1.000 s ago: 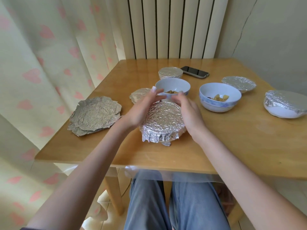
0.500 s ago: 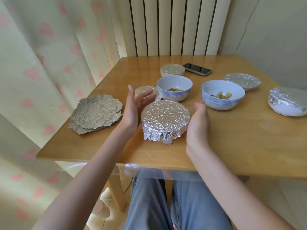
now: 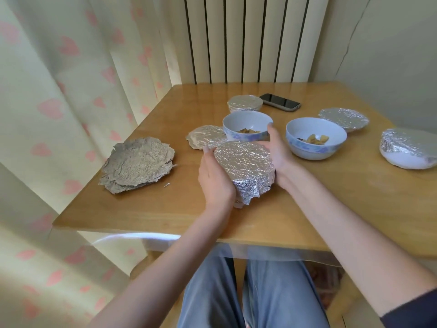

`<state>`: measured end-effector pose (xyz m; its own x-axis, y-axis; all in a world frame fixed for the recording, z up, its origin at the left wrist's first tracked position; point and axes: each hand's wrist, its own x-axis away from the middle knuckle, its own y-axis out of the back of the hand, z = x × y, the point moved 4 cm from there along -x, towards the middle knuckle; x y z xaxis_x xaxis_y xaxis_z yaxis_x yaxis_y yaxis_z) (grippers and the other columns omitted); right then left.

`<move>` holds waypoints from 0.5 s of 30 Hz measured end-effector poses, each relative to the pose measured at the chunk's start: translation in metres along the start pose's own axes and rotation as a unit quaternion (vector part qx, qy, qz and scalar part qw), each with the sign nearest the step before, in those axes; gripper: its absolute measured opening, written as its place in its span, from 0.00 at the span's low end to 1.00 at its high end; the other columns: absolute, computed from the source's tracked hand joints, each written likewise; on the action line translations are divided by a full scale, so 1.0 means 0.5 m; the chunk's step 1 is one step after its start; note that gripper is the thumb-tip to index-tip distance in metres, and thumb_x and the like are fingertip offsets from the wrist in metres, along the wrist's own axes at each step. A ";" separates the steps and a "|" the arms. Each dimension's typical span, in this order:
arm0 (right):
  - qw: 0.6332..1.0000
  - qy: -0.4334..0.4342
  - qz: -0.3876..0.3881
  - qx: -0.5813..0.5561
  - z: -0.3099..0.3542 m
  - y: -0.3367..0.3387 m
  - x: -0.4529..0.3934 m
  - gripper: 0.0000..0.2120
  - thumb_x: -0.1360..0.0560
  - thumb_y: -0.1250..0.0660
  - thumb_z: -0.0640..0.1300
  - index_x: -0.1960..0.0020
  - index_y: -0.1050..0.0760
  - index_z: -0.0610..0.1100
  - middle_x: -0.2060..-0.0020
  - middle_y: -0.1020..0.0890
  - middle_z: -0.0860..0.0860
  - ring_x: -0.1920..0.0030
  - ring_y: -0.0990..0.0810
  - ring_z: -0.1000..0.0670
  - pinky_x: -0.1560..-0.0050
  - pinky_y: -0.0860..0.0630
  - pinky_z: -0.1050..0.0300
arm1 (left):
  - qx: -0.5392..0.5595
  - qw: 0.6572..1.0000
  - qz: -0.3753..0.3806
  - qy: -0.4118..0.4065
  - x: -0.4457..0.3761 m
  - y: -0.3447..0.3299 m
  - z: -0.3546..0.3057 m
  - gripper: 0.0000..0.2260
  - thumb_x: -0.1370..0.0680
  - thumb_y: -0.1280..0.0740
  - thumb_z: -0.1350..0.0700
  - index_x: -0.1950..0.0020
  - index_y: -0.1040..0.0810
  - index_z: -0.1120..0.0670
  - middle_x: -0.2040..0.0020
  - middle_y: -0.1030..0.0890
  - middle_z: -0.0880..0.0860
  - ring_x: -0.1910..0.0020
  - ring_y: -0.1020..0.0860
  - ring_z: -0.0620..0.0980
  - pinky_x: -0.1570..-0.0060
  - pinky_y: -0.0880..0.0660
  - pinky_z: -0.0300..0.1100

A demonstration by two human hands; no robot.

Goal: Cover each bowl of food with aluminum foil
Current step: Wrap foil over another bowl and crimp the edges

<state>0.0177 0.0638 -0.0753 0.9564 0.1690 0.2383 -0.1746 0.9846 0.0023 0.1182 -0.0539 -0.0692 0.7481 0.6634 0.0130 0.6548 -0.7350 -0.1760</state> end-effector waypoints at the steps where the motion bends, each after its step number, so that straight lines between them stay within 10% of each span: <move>1: 1.000 0.007 0.016 -0.006 -0.002 0.005 -0.005 0.40 0.32 0.48 0.74 0.39 0.23 0.44 0.46 0.18 0.44 0.44 0.19 0.44 0.37 0.28 0.46 | -0.023 1.000 0.008 -0.005 -0.001 0.002 0.001 0.25 0.19 0.52 0.41 0.37 0.22 0.51 0.38 0.21 0.52 0.37 0.25 0.51 0.32 0.33 0.51; 4: 0.999 0.018 0.026 -0.019 -0.004 0.020 0.011 0.49 0.41 0.50 0.80 0.38 0.24 0.46 0.42 0.19 0.47 0.40 0.23 0.46 0.32 0.34 0.45 | -0.088 0.992 0.088 -0.006 -0.031 0.025 0.004 0.41 0.31 0.56 0.24 0.37 0.21 0.48 0.37 0.20 0.50 0.35 0.25 0.51 0.31 0.33 0.53; 6: 0.996 0.028 -0.057 -0.057 0.017 0.023 0.072 0.39 0.29 0.53 0.74 0.44 0.22 0.43 0.43 0.19 0.47 0.42 0.23 0.49 0.36 0.33 0.53 | -0.102 0.988 0.116 -0.027 -0.068 0.047 -0.011 0.43 0.34 0.57 0.20 0.37 0.21 0.45 0.36 0.22 0.46 0.33 0.26 0.48 0.29 0.36 0.52; 9: 0.957 0.098 -0.235 -0.139 0.005 0.016 0.146 0.21 0.18 0.50 0.54 0.36 0.27 0.44 0.35 0.25 0.49 0.40 0.27 0.53 0.39 0.35 0.58 | -0.098 0.983 0.144 -0.052 -0.111 0.047 -0.059 0.38 0.24 0.56 0.30 0.27 0.30 0.54 0.34 0.25 0.46 0.33 0.31 0.42 0.25 0.42 0.48; 15: 0.922 0.091 -0.276 -0.255 -0.023 -0.081 0.174 0.21 0.26 0.49 0.53 0.41 0.24 0.50 0.40 0.21 0.49 0.39 0.24 0.47 0.35 0.29 0.46 | -0.171 0.917 0.359 -0.013 -0.109 -0.036 -0.056 0.36 0.18 0.63 0.39 0.30 0.28 0.60 0.34 0.23 0.55 0.35 0.25 0.47 0.32 0.32 0.42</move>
<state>0.1107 0.0390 -0.0661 0.8979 -0.4055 0.1712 0.4396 0.8070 -0.3942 0.0687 -0.0809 -0.0394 0.9999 -0.0084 -0.0087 -0.0066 -0.9818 0.1898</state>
